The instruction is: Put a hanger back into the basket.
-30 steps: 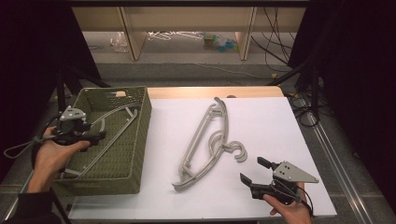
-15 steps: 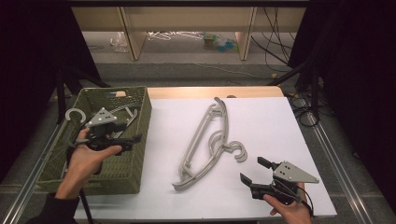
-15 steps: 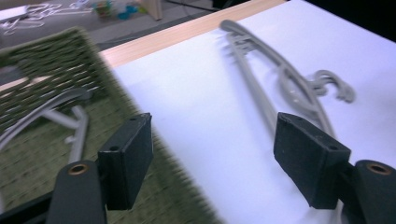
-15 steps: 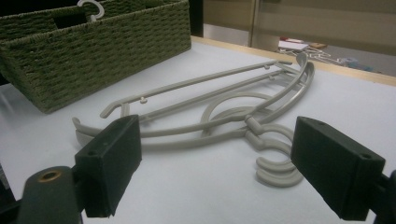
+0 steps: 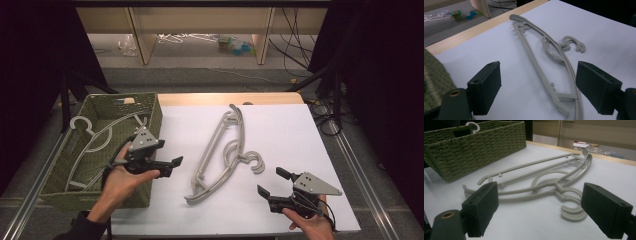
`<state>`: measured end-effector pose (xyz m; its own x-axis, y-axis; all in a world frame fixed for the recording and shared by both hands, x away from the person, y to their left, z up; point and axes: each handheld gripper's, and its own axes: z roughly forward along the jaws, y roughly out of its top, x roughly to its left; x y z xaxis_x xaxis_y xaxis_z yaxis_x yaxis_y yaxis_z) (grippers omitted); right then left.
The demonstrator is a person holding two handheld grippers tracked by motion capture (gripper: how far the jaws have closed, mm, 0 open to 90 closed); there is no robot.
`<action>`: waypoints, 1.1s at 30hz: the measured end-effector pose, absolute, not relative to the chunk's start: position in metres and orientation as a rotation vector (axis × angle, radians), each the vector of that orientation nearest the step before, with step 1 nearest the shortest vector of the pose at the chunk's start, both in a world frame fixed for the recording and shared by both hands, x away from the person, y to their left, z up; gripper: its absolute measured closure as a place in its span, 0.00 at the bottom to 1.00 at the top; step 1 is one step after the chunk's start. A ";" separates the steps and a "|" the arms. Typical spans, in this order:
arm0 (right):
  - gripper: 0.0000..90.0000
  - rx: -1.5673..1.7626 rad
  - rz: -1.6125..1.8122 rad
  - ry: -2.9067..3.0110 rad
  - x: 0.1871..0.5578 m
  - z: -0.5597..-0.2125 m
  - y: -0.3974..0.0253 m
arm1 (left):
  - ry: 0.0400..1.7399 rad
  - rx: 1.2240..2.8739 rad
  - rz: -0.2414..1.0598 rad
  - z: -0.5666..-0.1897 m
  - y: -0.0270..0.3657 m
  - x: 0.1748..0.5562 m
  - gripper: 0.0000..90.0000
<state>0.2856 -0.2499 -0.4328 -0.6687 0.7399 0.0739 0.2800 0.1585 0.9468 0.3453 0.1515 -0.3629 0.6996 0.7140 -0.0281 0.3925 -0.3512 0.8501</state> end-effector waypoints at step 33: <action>0.17 0.970 1.483 2.042 0.285 -0.431 -0.250 | 0.698 2.117 0.337 -0.415 0.074 0.338 0.22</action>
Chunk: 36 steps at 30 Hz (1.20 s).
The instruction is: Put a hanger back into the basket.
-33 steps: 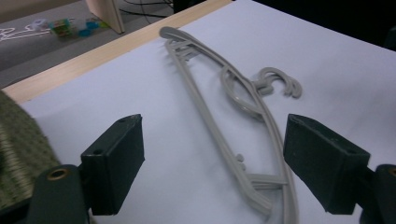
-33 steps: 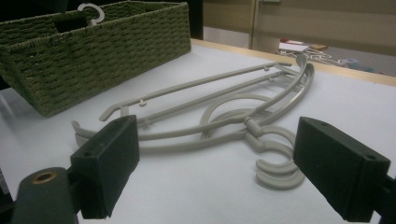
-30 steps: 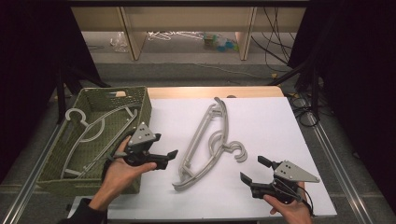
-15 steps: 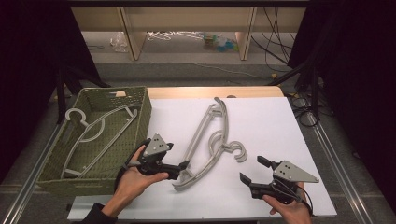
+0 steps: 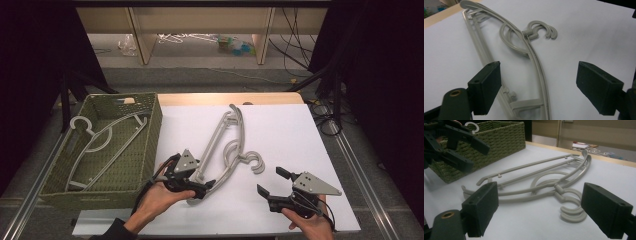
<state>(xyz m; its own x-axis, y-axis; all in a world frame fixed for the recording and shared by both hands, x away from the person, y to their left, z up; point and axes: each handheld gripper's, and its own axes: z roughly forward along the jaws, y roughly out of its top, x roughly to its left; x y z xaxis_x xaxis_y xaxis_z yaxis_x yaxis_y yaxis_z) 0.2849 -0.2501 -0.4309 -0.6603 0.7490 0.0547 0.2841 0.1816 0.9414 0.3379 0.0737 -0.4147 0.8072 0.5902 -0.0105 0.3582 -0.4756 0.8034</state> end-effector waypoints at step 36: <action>0.17 0.945 1.510 2.037 0.285 -0.431 -0.247 | 0.851 2.415 0.120 -0.470 -0.008 0.420 0.62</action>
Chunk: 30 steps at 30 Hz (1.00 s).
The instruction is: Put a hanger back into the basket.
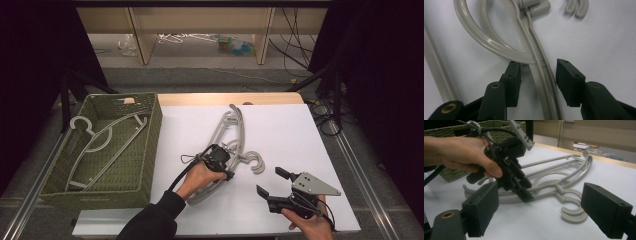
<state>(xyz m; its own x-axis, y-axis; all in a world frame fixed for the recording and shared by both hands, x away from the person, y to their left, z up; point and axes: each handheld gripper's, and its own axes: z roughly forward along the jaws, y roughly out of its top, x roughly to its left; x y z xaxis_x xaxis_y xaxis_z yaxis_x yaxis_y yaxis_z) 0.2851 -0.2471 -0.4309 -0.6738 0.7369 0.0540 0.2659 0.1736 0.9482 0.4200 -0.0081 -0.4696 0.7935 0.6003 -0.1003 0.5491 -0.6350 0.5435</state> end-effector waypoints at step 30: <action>0.18 0.975 1.477 2.041 0.285 -0.431 -0.249 | 0.914 2.308 0.198 -0.432 0.032 0.414 0.86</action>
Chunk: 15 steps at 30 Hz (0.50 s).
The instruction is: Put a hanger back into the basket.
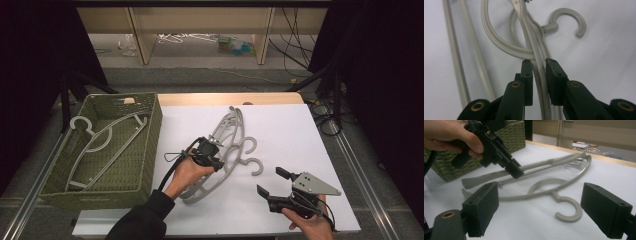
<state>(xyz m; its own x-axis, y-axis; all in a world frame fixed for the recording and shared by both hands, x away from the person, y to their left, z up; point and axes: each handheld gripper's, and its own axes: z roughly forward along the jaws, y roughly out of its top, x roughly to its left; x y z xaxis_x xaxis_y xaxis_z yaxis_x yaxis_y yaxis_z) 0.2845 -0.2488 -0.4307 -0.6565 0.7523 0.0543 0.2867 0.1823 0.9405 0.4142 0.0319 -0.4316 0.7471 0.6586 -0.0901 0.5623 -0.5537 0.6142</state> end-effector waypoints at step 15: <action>0.18 0.974 1.482 2.037 0.285 -0.431 -0.248 | 0.968 2.182 0.283 -0.413 0.068 0.416 0.90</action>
<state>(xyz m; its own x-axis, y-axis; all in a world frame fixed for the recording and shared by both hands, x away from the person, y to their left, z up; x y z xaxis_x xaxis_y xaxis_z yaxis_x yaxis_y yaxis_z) 0.2850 -0.2482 -0.4312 -0.6568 0.7520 0.0555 0.2842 0.1788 0.9419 0.4162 0.0682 -0.4126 0.6936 0.7153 -0.0850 0.5571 -0.4579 0.6928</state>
